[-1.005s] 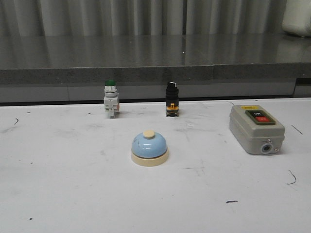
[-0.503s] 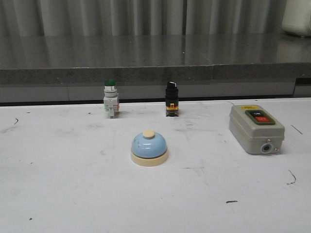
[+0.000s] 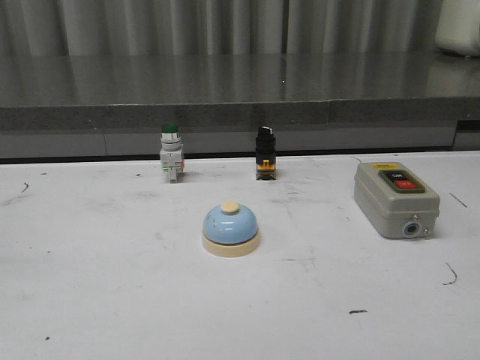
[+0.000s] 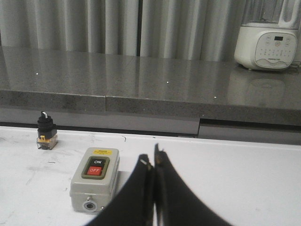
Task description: Place and press bell with both arms
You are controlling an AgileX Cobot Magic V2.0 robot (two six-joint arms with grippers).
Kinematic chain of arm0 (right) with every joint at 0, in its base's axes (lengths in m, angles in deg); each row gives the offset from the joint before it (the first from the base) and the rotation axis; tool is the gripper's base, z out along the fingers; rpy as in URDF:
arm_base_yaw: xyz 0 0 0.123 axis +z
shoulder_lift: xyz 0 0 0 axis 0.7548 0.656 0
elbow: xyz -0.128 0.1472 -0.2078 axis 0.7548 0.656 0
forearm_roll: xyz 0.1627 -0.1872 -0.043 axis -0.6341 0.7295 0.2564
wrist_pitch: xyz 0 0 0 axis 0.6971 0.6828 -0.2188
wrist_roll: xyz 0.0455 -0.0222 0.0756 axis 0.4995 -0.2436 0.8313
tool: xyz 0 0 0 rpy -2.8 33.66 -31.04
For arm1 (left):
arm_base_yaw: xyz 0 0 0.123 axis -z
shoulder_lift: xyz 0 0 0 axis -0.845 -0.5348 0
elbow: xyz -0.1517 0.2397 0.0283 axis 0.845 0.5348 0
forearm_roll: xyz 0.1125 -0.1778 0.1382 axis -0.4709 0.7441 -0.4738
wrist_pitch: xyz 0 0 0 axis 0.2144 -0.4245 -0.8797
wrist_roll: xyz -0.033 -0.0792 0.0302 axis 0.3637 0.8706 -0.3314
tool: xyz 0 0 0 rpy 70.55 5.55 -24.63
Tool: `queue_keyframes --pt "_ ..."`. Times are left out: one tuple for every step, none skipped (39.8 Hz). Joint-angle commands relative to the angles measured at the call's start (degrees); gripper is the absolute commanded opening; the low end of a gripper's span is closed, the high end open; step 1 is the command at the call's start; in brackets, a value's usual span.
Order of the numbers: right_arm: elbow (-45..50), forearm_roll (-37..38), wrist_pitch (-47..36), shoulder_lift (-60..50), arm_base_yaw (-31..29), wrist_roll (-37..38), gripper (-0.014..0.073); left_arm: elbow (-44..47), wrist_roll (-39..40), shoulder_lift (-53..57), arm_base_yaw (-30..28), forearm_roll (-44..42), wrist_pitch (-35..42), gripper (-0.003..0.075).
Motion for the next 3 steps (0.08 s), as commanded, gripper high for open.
queue_keyframes --pt "-0.37 -0.04 -4.56 -1.02 -0.45 -0.21 -0.0069 1.46 0.33 0.92 0.05 0.08 4.55 -0.0020" --pt "-0.37 -0.04 -4.56 -1.02 -0.45 -0.21 -0.0069 1.46 0.33 0.92 0.05 0.08 4.55 -0.0020" --pt "-0.37 -0.04 -4.56 -1.02 -0.45 -0.21 -0.0069 1.46 0.33 0.92 0.05 0.08 4.55 -0.0020"
